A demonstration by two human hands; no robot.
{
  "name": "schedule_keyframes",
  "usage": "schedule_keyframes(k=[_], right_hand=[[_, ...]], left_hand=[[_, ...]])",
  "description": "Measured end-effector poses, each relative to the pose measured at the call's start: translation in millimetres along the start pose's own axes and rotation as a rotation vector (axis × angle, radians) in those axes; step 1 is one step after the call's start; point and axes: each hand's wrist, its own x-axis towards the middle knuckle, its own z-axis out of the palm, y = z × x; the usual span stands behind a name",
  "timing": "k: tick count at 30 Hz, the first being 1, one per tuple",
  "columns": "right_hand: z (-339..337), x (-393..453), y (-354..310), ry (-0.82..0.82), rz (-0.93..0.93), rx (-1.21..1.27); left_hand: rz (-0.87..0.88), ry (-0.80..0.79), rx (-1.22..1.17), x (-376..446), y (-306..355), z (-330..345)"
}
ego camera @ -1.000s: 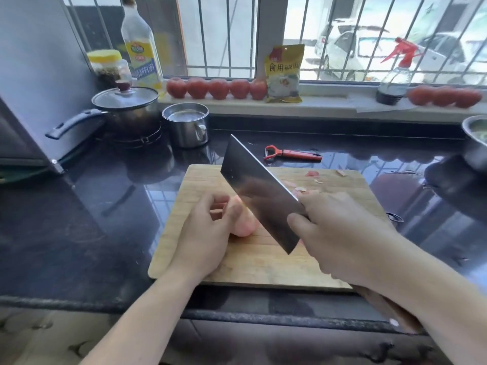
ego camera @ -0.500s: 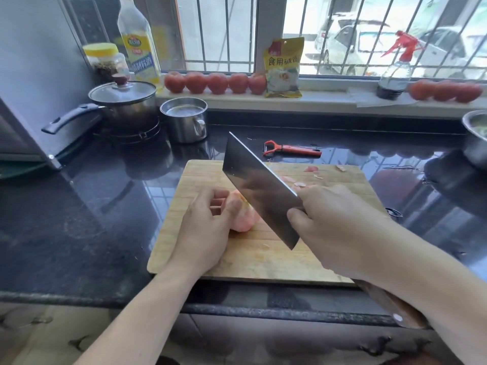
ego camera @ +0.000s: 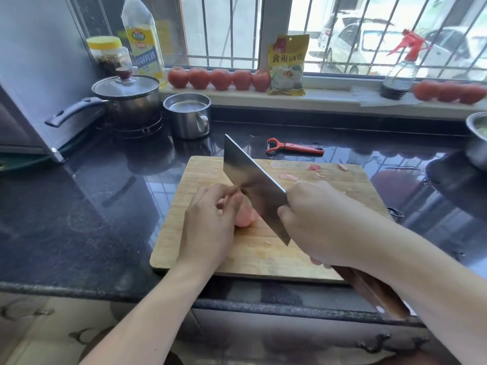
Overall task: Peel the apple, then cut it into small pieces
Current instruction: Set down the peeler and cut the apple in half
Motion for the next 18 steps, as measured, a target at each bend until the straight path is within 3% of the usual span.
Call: schedule_keyframes(k=[8, 18], right_hand=[[-10, 5, -5, -0.100, 0.085, 0.078], [-30, 41, -15, -0.153, -0.047, 0.015]], left_hand=[[0.040, -0.068, 0.073, 1, 2, -1], [0.062, -0.020, 0.075, 21, -14, -2]])
